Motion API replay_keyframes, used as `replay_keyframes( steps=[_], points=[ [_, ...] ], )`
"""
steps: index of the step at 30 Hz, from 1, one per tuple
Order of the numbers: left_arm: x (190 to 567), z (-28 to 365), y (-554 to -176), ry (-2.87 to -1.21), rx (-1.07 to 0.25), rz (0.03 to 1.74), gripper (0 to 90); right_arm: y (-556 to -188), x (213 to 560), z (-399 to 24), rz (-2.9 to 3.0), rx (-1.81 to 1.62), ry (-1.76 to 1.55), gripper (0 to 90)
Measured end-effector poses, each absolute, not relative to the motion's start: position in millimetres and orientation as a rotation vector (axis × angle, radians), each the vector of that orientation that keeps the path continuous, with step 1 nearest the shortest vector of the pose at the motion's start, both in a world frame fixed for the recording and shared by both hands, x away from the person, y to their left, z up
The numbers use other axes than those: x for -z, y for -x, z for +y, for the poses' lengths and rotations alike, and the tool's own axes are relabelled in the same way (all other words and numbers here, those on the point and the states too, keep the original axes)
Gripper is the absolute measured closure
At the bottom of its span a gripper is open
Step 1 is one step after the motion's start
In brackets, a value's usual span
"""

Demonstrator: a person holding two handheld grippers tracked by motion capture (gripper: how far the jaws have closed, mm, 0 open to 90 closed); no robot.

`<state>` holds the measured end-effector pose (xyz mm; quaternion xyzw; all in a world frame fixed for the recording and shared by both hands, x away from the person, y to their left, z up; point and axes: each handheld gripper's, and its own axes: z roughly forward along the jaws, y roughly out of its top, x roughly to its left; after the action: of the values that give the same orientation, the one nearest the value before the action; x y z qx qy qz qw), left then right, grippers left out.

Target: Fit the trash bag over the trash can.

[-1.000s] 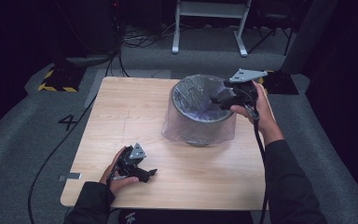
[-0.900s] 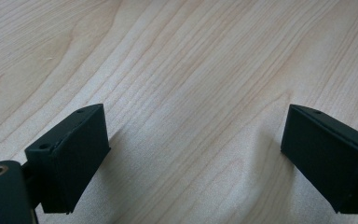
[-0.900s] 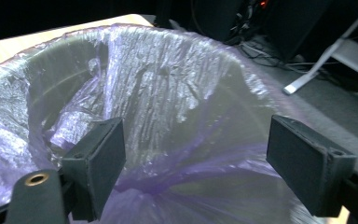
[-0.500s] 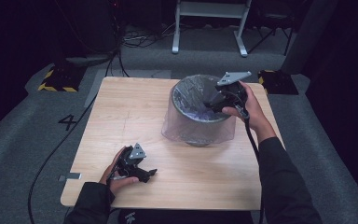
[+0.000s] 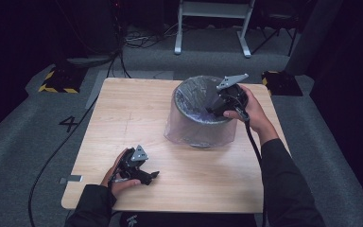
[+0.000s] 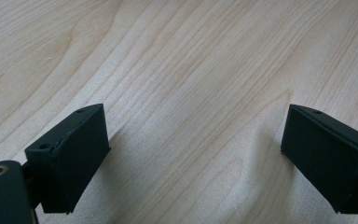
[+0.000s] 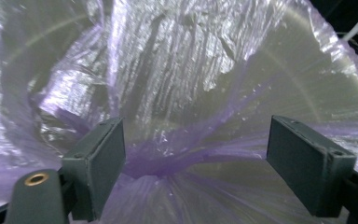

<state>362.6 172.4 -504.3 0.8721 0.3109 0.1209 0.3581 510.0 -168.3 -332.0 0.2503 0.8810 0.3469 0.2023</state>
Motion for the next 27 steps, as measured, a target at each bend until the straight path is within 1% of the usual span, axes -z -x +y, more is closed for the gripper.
replay_keyframes(
  steps=[6,19,21,23,27],
  points=[
    [504.3,172.3,-362.6,-2.25,-0.312,0.802,7.0,-514.1,334.8,-166.5,2.499,-0.918,-0.719,20.3],
    [504.3,172.3,-362.5,-2.25,-0.311,0.804,7.0,-522.4,336.3,-155.3,2.613,-0.694,-0.754,20.7],
    [504.3,172.3,-362.5,-2.25,-0.311,0.803,7.0,-523.4,337.0,-153.9,2.631,-0.656,-0.757,21.5],
    [504.3,172.3,-362.5,-2.25,-0.311,0.804,7.0,-523.8,336.9,-152.9,2.63,-0.634,-0.745,24.5],
    [504.3,172.3,-362.6,-2.25,-0.312,0.803,7.0,-523.6,337.2,-151.5,2.633,-0.596,-0.749,24.2]
  ],
)
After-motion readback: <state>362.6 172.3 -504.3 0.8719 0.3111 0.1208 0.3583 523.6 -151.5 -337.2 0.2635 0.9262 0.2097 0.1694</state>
